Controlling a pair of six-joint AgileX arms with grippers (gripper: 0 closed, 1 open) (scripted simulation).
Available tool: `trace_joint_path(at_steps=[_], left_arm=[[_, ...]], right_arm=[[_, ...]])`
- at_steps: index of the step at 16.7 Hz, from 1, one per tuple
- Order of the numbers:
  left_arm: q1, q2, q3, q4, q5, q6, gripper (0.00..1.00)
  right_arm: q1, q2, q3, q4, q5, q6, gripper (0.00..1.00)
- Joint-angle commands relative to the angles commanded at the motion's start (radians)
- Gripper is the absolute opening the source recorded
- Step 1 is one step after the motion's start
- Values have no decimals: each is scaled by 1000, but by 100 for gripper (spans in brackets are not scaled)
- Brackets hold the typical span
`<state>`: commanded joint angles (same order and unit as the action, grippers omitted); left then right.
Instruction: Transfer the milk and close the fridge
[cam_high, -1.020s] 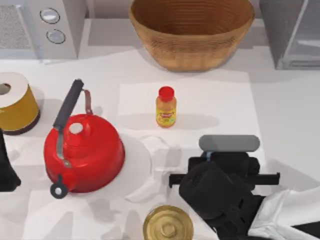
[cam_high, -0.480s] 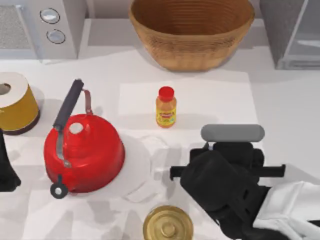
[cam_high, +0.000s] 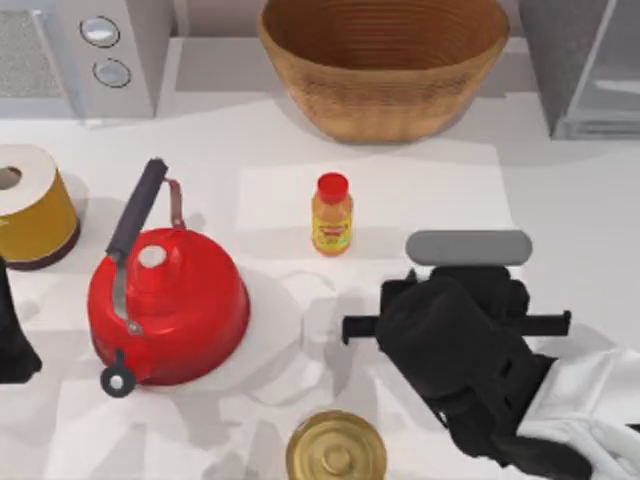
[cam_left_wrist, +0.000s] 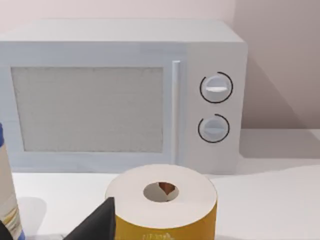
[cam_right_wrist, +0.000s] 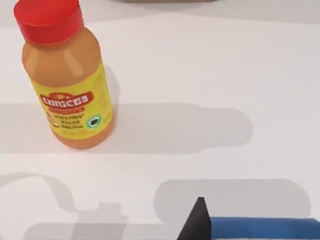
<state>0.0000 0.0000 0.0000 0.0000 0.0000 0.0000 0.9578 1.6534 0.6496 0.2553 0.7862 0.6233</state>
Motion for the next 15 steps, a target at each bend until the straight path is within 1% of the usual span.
trace_joint_path(at_steps=[3,5,11,13,15], left_arm=[[0,0,0,0,0,0,100],[0,0,0,0,0,0,100],[0,0,0,0,0,0,100],[0,0,0,0,0,0,100],[0,0,0,0,0,0,100]], right_arm=[[-128,-11,-36,133,-119,-98,0],[-257,-13,-69,250,-216,-172,0],[-701,-59,-179,631,-533,-418,0],[-819,-95,-208,737,-627,-497,0],[-900,-127,-235,813,-701,-563,0]])
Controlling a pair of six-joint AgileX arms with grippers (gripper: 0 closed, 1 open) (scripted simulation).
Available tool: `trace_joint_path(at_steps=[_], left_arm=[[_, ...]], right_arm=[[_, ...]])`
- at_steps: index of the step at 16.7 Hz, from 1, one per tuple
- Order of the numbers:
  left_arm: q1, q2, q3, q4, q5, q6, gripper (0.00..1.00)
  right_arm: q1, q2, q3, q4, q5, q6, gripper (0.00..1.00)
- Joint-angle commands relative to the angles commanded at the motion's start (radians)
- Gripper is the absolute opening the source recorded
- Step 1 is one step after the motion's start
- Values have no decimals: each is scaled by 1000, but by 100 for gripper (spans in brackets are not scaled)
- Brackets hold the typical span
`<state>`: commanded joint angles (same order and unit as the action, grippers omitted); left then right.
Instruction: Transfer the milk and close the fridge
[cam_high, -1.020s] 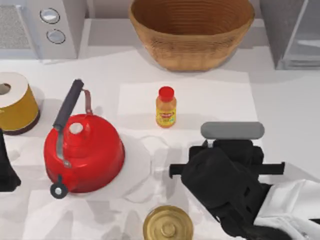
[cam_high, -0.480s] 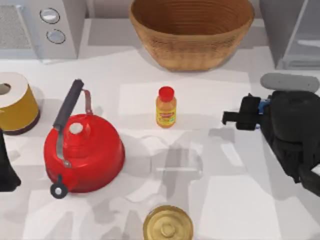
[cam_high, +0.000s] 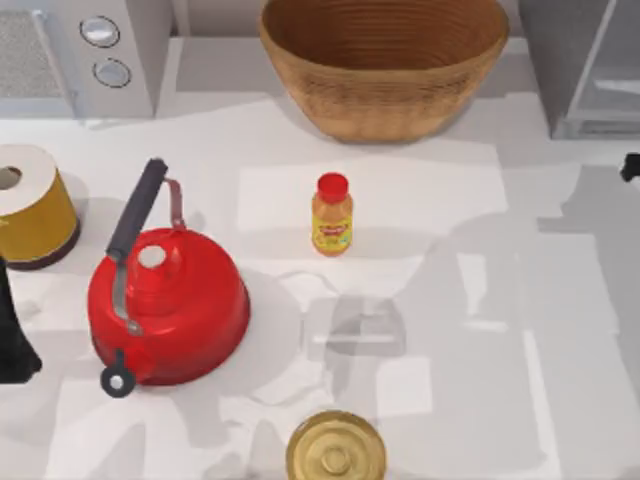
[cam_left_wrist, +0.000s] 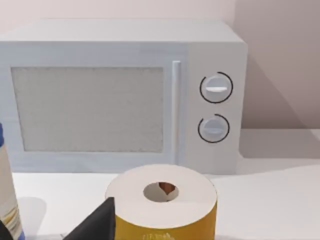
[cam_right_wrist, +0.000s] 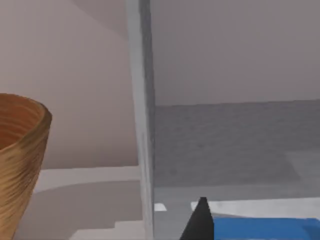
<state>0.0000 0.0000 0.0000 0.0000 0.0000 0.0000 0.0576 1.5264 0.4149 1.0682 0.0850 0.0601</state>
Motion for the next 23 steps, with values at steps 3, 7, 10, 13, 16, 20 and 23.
trace_joint_path(at_steps=[3,7,10,13,16,20,23], left_arm=[[0,0,0,0,0,0,100],[0,0,0,0,0,0,100],[0,0,0,0,0,0,100],[0,0,0,0,0,0,100],[0,0,0,0,0,0,100],[0,0,0,0,0,0,100],[0,0,0,0,0,0,100]], right_arm=[[-43,-21,-24,46,-46,-44,0],[-40,-17,-20,44,-43,-42,0],[-45,12,16,17,-54,-48,0],[-75,112,147,-84,-80,-56,0],[-131,254,369,-245,-106,-59,0],[-209,451,715,-511,-151,-72,0],[-241,560,913,-685,-196,-94,0]])
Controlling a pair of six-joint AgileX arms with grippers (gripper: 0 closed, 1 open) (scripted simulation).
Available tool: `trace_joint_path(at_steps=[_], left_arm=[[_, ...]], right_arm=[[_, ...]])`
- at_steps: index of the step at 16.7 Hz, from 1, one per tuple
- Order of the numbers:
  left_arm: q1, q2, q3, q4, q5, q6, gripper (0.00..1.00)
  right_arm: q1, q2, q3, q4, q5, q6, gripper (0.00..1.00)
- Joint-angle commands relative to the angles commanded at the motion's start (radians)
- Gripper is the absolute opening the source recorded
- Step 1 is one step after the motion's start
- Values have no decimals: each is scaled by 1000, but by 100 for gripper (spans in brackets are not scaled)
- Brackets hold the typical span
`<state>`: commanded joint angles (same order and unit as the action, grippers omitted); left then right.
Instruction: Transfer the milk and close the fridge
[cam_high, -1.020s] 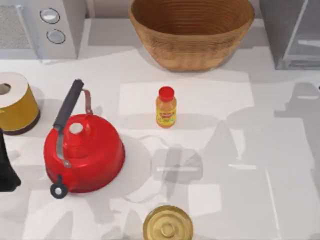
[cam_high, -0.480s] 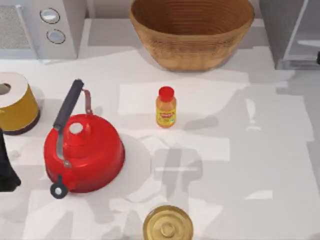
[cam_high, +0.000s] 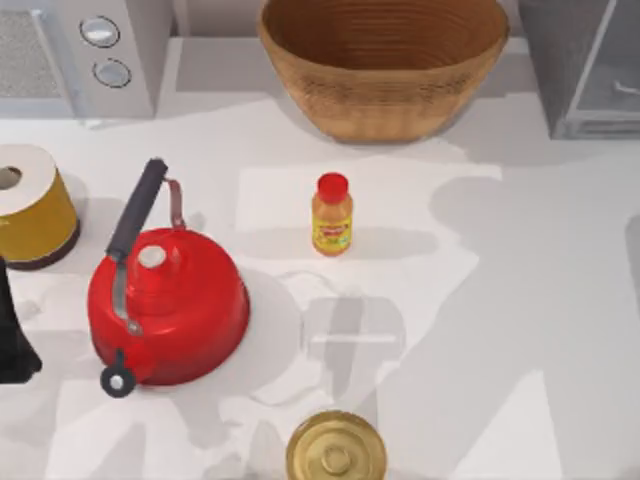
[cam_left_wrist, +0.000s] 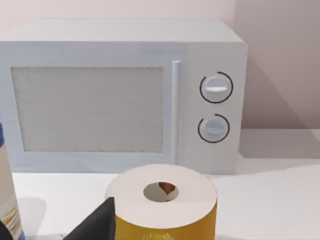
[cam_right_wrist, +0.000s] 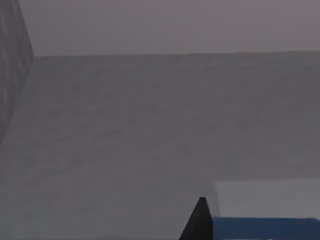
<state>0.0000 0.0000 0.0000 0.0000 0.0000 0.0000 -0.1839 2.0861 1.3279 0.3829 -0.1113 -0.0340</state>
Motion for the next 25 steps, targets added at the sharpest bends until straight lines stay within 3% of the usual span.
trace_joint_path(at_steps=[4,15,25], left_arm=[[0,0,0,0,0,0,100],[0,0,0,0,0,0,100],[0,0,0,0,0,0,100]], right_arm=[[-8,63,117,-113,-46,-26,0],[-8,64,120,-116,-47,-27,0],[-8,64,120,-116,-47,-27,75]])
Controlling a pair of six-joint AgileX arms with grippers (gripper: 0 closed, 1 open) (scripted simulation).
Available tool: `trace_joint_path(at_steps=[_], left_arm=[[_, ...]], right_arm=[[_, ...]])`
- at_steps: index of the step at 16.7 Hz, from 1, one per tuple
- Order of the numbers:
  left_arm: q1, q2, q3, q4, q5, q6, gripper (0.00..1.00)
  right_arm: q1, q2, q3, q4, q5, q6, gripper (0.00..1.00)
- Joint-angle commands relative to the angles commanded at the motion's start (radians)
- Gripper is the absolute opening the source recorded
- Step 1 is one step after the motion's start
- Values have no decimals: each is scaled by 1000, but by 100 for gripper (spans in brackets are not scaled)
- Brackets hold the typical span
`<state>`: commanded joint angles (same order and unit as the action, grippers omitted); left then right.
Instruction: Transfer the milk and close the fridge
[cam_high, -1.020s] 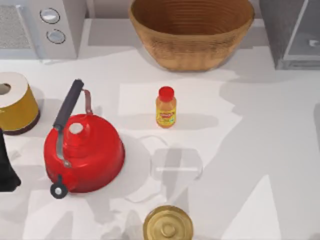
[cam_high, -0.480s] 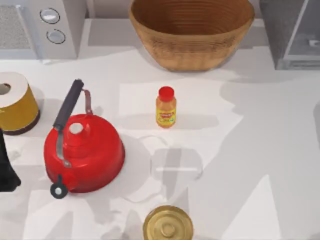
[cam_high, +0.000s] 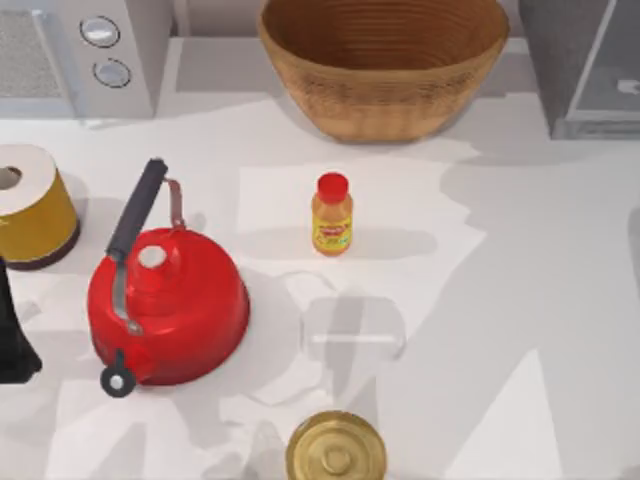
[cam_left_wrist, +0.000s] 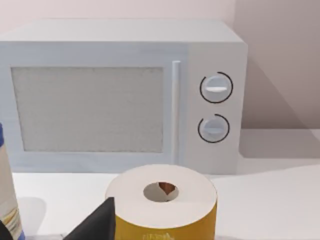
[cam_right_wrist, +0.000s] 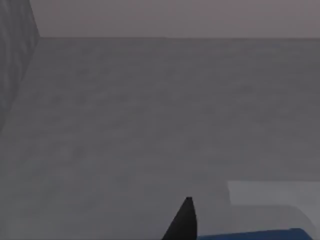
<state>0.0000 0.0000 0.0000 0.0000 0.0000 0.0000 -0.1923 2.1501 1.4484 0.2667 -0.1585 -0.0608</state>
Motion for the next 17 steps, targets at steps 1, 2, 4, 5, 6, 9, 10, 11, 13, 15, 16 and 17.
trace_joint_path(at_steps=[1,2,4,5,6,9,10,11,13,15,16,17], left_arm=[[0,0,0,0,0,0,100],[0,0,0,0,0,0,100],[0,0,0,0,0,0,100],[0,0,0,0,0,0,100],[0,0,0,0,0,0,100],[0,0,0,0,0,0,100],[0,0,0,0,0,0,100],[0,0,0,0,0,0,100],[0,0,0,0,0,0,100],[0,0,0,0,0,0,100],[0,0,0,0,0,0,100],[0,0,0,0,0,0,100]], right_arm=[[0,0,0,0,0,0,83],[0,0,0,0,0,0,90],[0,0,0,0,0,0,100],[0,0,0,0,0,0,100],[0,0,0,0,0,0,100],[0,0,0,0,0,0,100],[0,0,0,0,0,0,100],[0,0,0,0,0,0,100],[2,-1,0,0,0,0,100],[11,-32,-18,1,-1,-5,100],[18,-64,-37,1,-1,-9,100],[27,-106,-63,0,0,-13,100]])
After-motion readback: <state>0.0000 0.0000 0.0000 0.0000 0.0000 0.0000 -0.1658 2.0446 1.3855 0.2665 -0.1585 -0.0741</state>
